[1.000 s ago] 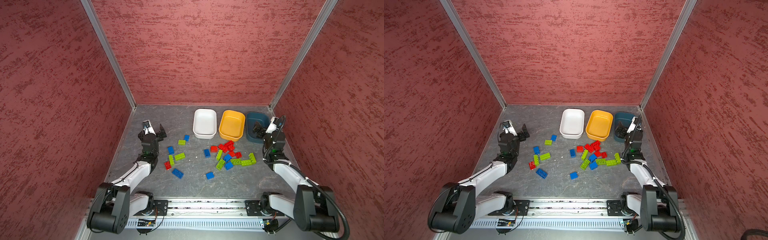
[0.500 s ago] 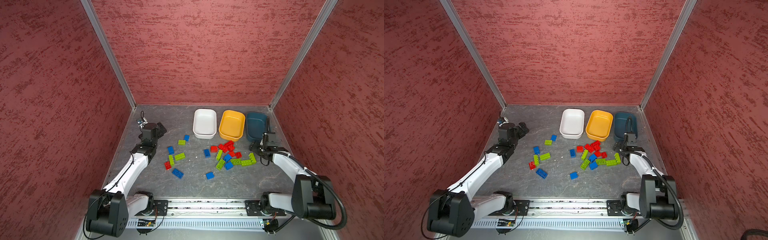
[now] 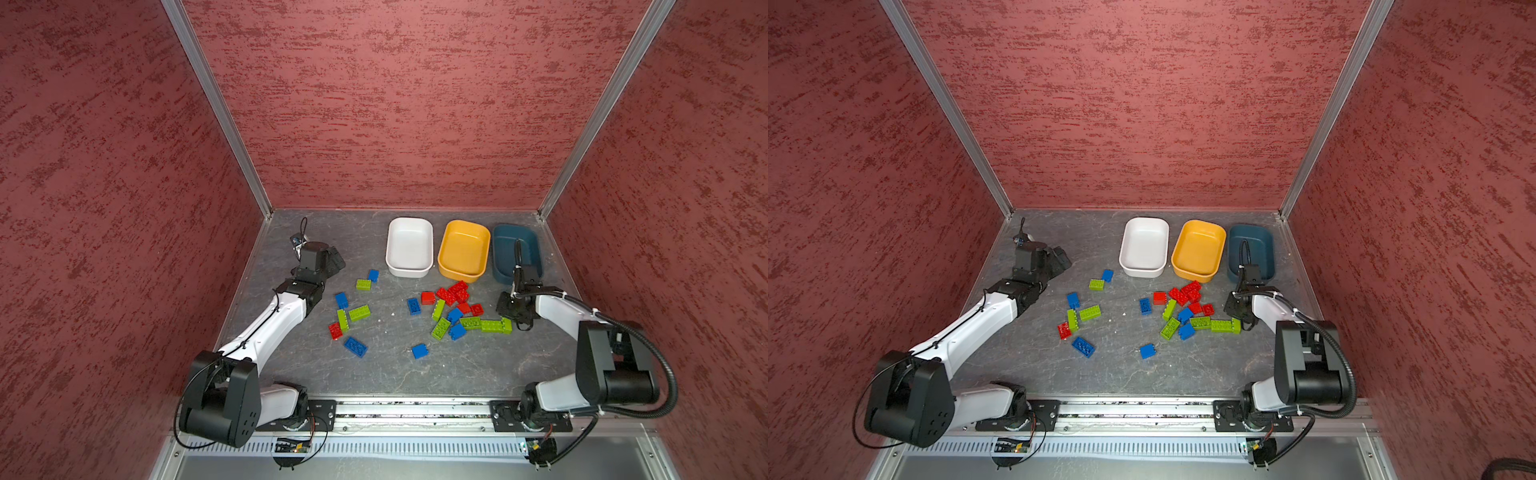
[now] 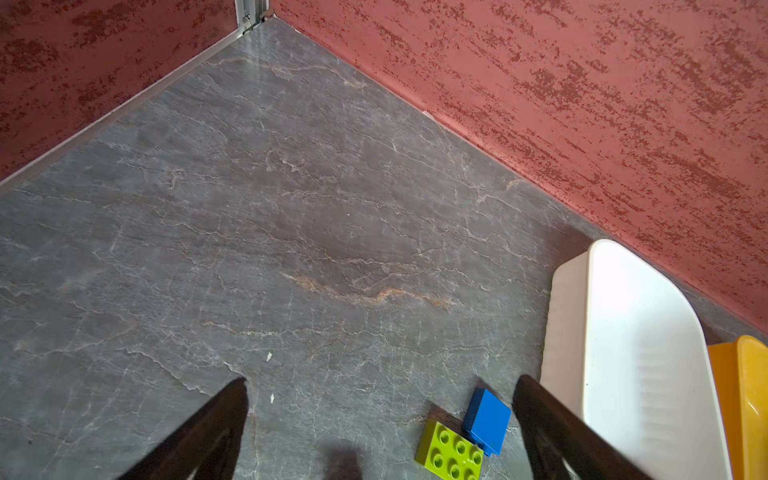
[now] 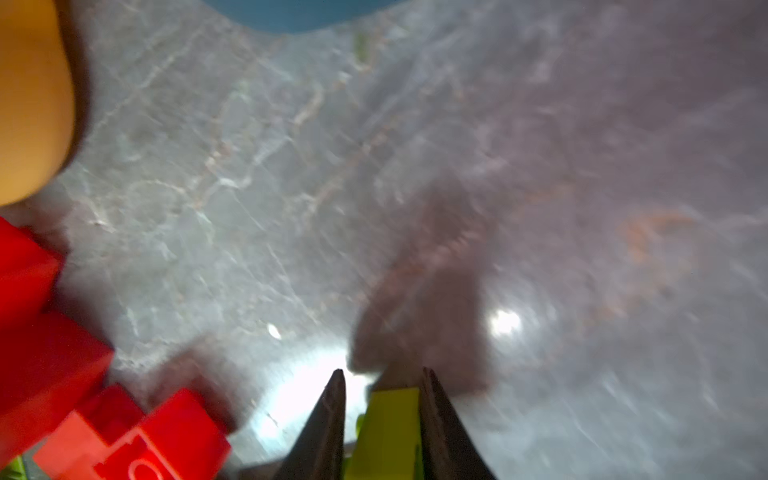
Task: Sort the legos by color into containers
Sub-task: 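Lift the lime-green brick with right gripper and drop it into teal bin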
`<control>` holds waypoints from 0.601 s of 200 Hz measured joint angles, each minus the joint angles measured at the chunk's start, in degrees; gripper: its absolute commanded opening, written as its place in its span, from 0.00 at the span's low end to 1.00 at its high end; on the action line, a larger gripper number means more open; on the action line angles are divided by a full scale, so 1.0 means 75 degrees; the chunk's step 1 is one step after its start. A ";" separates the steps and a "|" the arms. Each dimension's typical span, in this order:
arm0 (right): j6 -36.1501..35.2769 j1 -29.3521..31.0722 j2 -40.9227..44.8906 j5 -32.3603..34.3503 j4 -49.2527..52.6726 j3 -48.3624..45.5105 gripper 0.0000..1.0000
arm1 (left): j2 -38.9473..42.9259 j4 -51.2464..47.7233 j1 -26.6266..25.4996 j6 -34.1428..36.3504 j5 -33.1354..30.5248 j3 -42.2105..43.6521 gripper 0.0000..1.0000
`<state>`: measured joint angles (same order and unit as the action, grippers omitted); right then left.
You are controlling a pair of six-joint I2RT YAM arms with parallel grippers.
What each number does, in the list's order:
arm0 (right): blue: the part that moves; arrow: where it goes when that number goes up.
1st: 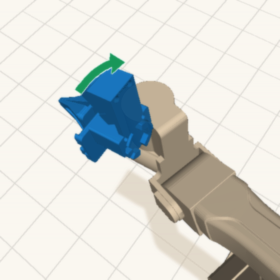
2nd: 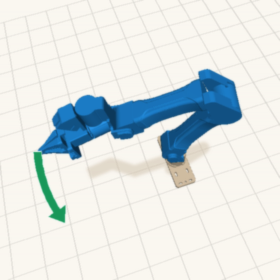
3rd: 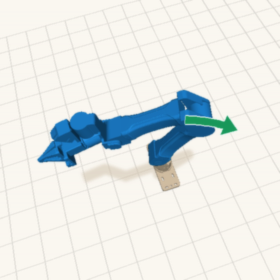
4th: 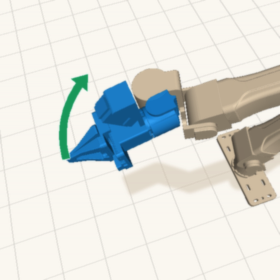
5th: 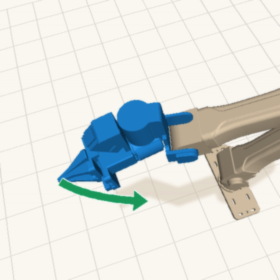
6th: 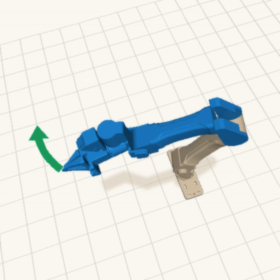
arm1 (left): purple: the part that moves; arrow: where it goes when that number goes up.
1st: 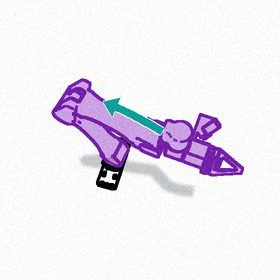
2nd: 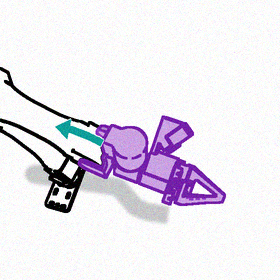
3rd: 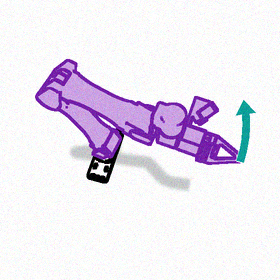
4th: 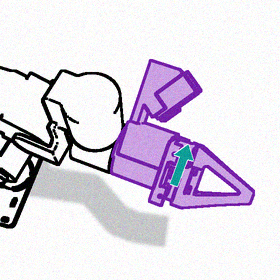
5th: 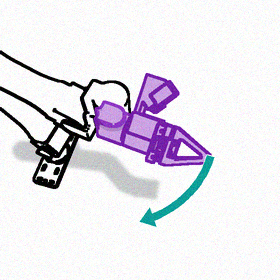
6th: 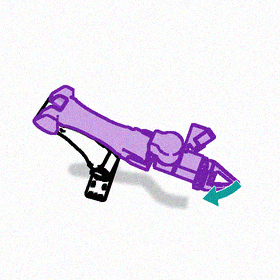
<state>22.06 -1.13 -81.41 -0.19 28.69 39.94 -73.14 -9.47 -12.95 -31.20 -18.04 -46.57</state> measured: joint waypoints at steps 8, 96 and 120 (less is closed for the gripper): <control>0.0023 0.0003 0.0227 0.0119 0.0067 -0.0064 0.20 | 0.0000 -0.0012 -0.0055 0.0003 -0.0015 -0.0009 1.00; 0.0242 -0.0425 0.2320 -0.0219 -0.0962 0.0070 0.16 | -0.0568 -0.0114 -0.0938 0.0198 -0.0239 -0.0516 0.99; 0.0181 -0.0839 0.1253 -0.0463 -0.1451 0.0892 0.17 | -0.0737 -0.0163 -0.1125 0.0204 -0.0262 -0.0688 1.00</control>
<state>23.42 -7.42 -72.01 -3.66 17.80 46.63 -78.67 -10.70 -21.39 -29.67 -20.01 -51.72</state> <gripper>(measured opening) 0.263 0.994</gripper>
